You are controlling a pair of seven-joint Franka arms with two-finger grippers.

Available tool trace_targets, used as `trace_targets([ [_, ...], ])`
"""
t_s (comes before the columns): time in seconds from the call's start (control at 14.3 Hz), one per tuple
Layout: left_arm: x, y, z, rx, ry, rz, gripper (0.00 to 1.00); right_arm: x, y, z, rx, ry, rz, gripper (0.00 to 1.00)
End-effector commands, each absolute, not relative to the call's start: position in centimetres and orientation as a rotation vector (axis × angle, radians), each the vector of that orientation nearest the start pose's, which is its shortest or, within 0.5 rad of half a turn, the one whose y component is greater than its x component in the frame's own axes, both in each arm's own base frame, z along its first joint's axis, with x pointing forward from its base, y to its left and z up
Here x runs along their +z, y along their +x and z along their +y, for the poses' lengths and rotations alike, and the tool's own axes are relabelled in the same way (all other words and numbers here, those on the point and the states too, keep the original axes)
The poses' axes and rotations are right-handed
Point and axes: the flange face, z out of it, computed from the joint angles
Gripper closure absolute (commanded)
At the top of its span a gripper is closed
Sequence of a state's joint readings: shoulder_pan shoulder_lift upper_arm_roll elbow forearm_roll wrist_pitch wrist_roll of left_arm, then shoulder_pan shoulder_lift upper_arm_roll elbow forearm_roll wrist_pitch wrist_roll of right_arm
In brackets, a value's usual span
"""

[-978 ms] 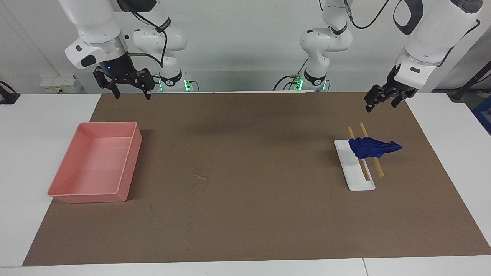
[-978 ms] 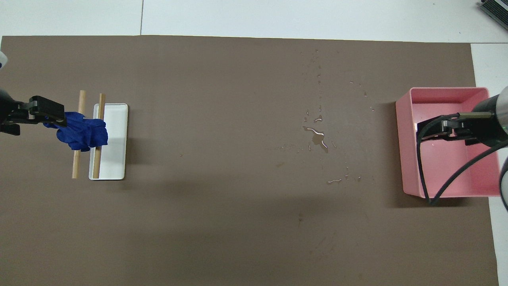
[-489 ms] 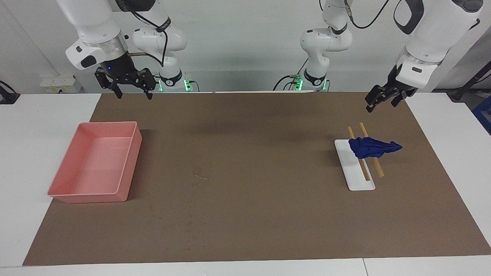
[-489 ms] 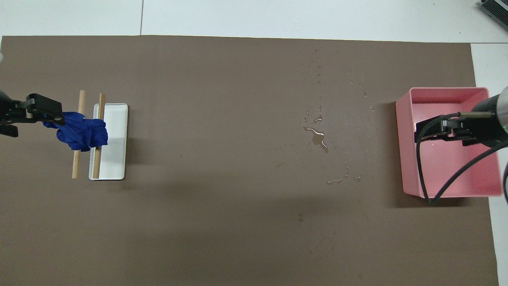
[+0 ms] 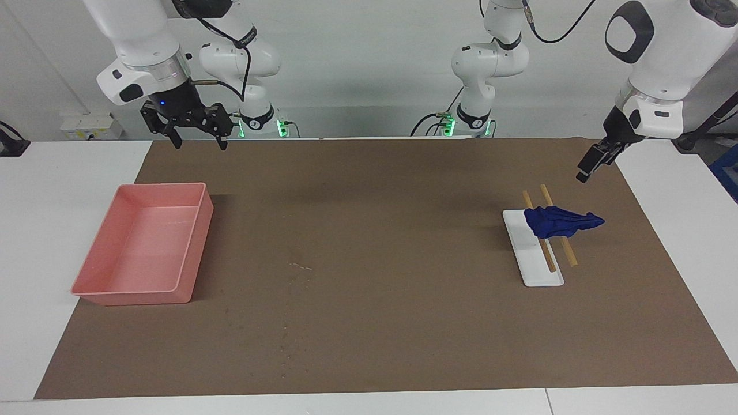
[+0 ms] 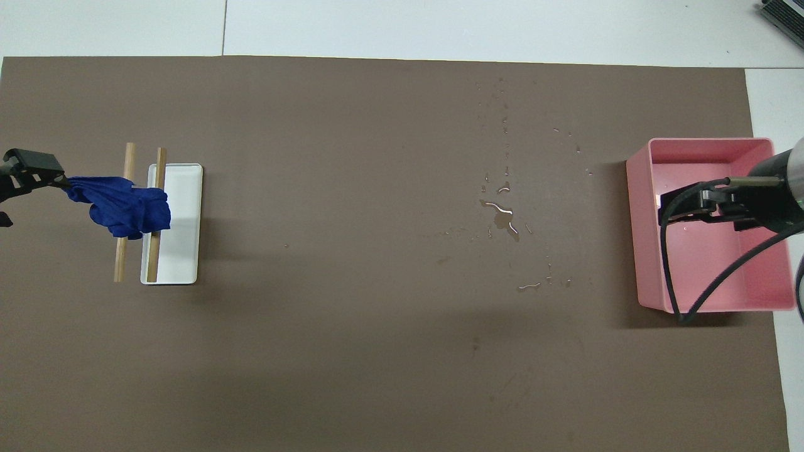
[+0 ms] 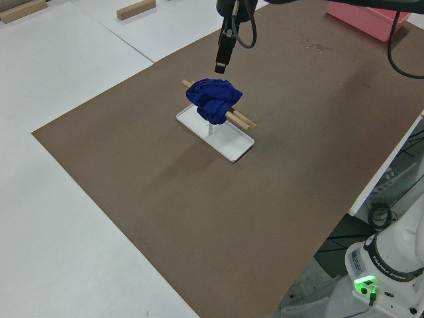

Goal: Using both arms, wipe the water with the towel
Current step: 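Grasp the blue cloth on the wooden sticks with the left gripper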

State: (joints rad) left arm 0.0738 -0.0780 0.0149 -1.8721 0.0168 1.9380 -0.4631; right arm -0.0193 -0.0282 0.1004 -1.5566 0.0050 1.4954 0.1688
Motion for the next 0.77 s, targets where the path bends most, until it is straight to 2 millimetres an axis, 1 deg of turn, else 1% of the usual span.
trace_targets([
  [0.0,53.4,54.1,6.0,-0.290,-3.014,-0.847,0.00,63.9,52.9,4.4,0.034,-3.154,0.103,0.00],
  [0.14,51.9,55.3,5.7,-0.352,-3.015,-0.856,0.00,63.9,52.9,4.4,0.039,-3.155,0.105,0.00],
  [0.21,50.7,56.0,5.3,-0.348,-3.019,-0.849,0.00,63.9,52.9,4.4,0.037,-3.153,0.107,0.00],
  [0.28,50.1,56.3,5.2,-0.343,-3.018,-0.855,0.00,63.7,52.9,4.4,0.042,-3.153,0.110,0.00],
  [0.42,49.7,56.8,5.2,-0.376,-3.015,-0.876,0.00,63.8,52.8,4.4,0.039,-3.153,0.112,0.00],
  [0.56,48.4,57.2,5.1,-0.371,-3.016,-0.875,0.00,63.7,52.8,4.5,0.044,-3.152,0.112,0.00],
  [0.63,48.1,57.2,4.9,-0.393,-3.017,-0.877,0.00,63.7,52.8,4.5,0.045,-3.151,0.109,0.00],
  [0.7,47.5,57.2,4.7,-0.402,-3.010,-0.914,0.00,63.7,52.8,4.4,0.045,-3.150,0.112,0.00],
])
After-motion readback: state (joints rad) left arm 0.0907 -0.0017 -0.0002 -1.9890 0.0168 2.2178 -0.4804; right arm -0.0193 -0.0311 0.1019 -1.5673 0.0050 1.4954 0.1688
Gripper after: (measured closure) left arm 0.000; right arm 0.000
